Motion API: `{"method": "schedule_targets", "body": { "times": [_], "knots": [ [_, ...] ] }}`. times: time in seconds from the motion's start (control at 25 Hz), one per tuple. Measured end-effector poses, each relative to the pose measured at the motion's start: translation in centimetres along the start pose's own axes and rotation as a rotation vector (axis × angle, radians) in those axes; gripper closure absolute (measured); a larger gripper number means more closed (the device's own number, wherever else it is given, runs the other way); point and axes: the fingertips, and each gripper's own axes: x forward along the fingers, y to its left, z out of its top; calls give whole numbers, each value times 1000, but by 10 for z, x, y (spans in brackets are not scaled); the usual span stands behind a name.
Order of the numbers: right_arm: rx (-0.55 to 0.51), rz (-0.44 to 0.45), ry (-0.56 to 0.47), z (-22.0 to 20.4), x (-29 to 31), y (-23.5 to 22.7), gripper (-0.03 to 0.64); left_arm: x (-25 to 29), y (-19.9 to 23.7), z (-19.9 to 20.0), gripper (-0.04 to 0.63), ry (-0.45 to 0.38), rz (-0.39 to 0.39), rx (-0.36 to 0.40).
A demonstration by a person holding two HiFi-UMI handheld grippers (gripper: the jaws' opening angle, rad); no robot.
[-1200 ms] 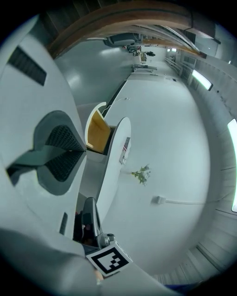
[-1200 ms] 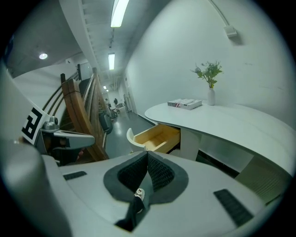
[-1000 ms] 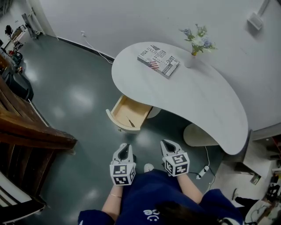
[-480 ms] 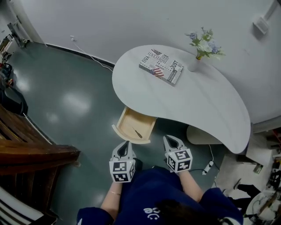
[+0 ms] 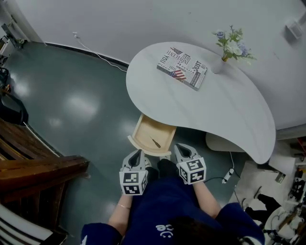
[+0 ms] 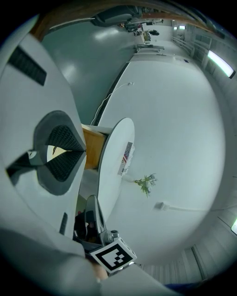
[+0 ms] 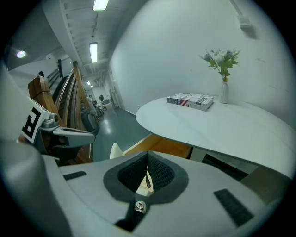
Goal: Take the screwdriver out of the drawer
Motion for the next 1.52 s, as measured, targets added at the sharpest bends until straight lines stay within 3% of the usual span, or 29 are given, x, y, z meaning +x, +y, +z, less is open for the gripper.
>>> {"method": "schedule_targets", "body": {
  "times": [0.4, 0.48, 0.96, 1.52],
  "knots": [
    [-87, 152, 152, 0, 48, 9, 602, 16, 12, 5, 591, 4, 85, -79],
    [-106, 199, 203, -6, 58, 11, 561, 20, 14, 7, 591, 2, 108, -96],
    [-234, 402, 434, -27, 110, 35, 477, 14, 38, 5, 591, -4, 285, -206],
    [-302, 372, 737, -77, 170, 41, 456, 7, 54, 8, 591, -18, 404, -259]
  ]
}}
